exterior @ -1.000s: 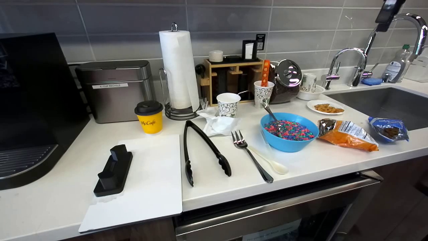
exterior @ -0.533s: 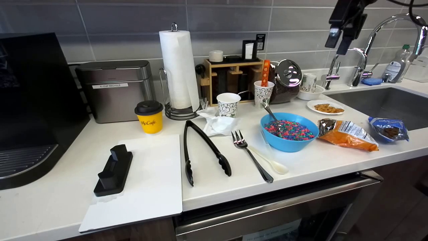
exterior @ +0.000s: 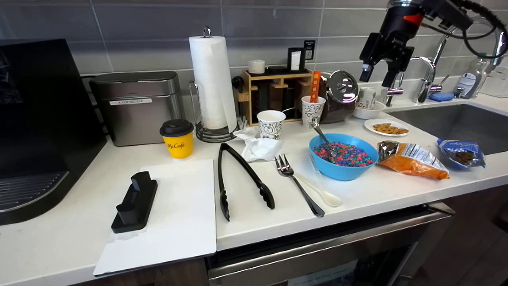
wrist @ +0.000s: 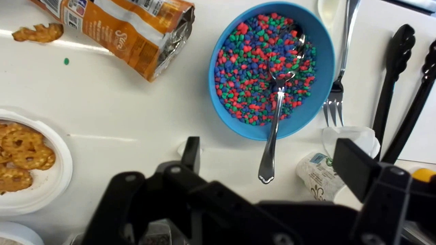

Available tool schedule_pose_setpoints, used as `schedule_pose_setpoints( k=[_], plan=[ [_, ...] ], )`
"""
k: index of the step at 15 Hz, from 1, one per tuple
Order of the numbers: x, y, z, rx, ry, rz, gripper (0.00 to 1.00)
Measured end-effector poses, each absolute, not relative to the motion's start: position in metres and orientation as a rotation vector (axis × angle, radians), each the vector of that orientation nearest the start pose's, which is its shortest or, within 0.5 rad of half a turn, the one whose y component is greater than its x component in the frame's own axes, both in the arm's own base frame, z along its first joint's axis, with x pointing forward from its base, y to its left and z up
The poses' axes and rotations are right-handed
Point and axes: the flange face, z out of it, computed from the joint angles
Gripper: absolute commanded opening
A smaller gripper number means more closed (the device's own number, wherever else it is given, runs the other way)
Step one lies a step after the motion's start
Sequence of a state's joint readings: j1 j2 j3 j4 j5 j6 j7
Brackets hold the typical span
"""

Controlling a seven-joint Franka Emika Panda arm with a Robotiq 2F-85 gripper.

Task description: Move the blue bowl backwards.

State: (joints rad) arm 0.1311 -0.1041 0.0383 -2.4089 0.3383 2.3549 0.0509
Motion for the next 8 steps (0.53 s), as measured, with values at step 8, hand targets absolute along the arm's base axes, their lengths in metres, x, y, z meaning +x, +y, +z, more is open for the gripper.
schedule_pose_setpoints(
  k=[8],
  plan=[
    [0.483,0.089,0.319,-2.922,0.047,-0.118,1.00]
  ],
)
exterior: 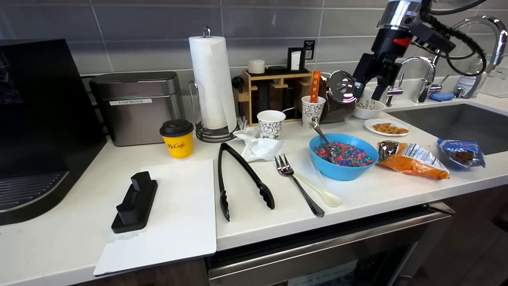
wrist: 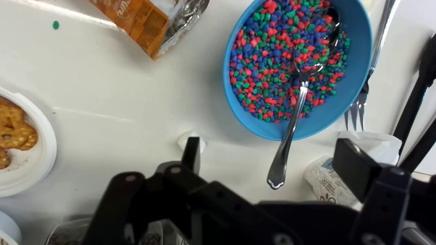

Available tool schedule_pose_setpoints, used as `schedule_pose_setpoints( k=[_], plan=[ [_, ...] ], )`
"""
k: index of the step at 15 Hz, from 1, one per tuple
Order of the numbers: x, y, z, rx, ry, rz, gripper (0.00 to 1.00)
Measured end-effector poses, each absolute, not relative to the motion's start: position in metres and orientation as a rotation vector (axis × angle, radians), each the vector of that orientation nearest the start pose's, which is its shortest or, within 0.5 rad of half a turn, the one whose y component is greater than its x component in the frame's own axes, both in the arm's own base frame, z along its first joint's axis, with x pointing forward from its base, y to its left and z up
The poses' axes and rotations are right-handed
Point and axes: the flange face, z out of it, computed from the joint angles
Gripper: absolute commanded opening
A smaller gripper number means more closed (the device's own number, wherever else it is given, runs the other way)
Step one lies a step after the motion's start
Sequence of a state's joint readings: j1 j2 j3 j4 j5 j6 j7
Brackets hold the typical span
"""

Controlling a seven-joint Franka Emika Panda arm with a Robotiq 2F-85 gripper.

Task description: Move the blue bowl backwards.

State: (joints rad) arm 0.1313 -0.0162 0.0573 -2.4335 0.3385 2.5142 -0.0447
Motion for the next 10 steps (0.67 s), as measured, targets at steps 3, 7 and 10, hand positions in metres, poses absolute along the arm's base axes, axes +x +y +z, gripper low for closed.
schedule_pose_setpoints(
  k=[3,7,10],
  plan=[
    [0.483,0.092,0.309,-2.915,0.015,-0.093,1.00],
    [0.485,0.093,0.271,-2.886,-0.051,-0.067,1.00],
    [0.489,0.088,0.246,-2.840,-0.089,-0.074,1.00]
  ],
)
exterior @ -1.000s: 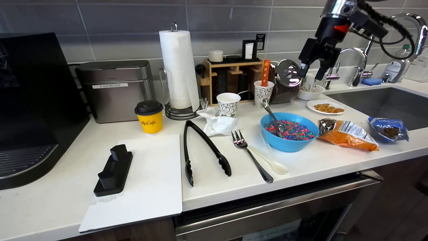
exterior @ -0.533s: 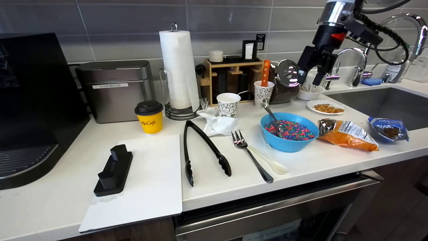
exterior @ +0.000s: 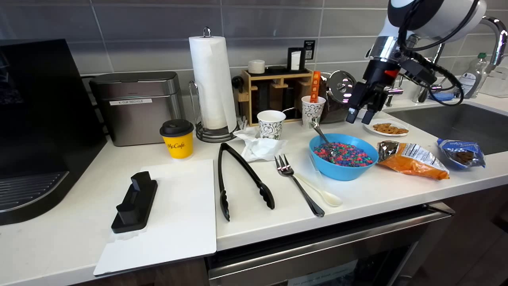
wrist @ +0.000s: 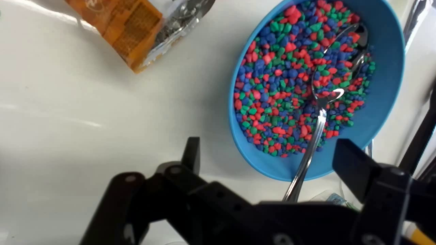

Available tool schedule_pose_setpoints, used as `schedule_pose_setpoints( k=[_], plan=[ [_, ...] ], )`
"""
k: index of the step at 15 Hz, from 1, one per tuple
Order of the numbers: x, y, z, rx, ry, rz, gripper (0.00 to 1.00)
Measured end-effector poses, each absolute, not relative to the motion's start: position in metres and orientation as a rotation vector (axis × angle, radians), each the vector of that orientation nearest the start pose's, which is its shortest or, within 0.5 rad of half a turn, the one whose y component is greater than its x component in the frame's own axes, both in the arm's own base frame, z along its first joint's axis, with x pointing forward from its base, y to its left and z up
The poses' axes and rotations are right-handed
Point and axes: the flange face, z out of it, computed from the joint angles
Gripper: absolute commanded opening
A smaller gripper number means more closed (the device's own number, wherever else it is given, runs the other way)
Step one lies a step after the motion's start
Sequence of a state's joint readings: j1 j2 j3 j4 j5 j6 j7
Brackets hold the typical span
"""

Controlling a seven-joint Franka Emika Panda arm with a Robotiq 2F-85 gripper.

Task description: Move the blue bowl backwards.

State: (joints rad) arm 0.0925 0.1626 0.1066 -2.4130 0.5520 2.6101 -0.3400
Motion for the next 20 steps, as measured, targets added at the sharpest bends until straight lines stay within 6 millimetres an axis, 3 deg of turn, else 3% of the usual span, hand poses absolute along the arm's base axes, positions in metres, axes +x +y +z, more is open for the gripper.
schedule_pose_setpoints(
  k=[6,8,10,15,18,20],
  plan=[
    [0.499,0.073,0.215,-2.778,-0.151,-0.060,0.98],
    [0.501,0.068,0.208,-2.775,-0.155,-0.049,0.83],
    [0.502,0.067,0.201,-2.771,-0.158,-0.039,0.60],
    [0.505,0.073,0.192,-2.755,-0.177,-0.021,0.21],
    [0.505,0.075,0.190,-2.749,-0.181,-0.014,0.01],
    [0.505,0.075,0.190,-2.748,-0.182,-0.015,0.00]
  ],
)
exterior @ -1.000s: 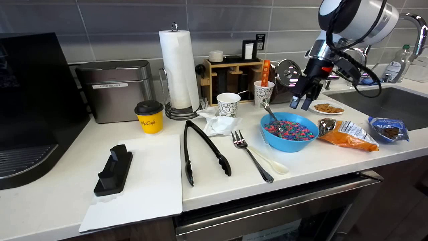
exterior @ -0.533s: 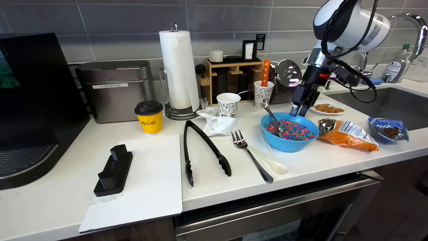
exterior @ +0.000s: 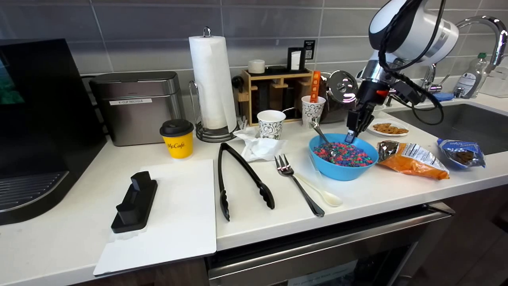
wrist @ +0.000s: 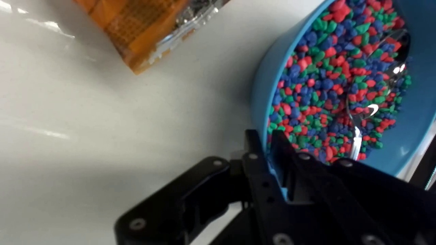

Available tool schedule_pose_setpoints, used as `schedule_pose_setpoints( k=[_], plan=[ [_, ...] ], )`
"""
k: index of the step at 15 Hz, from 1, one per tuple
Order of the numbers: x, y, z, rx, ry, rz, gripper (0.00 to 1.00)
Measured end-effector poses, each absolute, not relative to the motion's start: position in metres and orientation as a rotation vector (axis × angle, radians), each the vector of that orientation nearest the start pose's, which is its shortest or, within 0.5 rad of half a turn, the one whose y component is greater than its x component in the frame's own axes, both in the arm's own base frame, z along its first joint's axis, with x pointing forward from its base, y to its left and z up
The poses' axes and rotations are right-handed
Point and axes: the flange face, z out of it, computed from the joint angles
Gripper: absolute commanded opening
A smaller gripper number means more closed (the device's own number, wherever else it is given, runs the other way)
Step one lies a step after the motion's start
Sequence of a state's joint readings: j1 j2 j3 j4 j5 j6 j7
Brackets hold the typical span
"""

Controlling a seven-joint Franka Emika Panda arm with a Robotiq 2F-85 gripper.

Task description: Move the blue bowl backwards.

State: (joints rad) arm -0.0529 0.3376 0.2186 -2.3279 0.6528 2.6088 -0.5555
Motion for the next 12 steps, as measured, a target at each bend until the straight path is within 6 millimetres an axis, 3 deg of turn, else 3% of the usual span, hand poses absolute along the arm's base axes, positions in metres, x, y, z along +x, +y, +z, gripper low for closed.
schedule_pose_setpoints(
  k=[7,12],
  plan=[
    [0.502,0.073,0.188,-2.713,-0.202,0.031,0.01],
    [0.501,0.065,0.184,-2.666,-0.109,0.052,0.01]
  ],
)
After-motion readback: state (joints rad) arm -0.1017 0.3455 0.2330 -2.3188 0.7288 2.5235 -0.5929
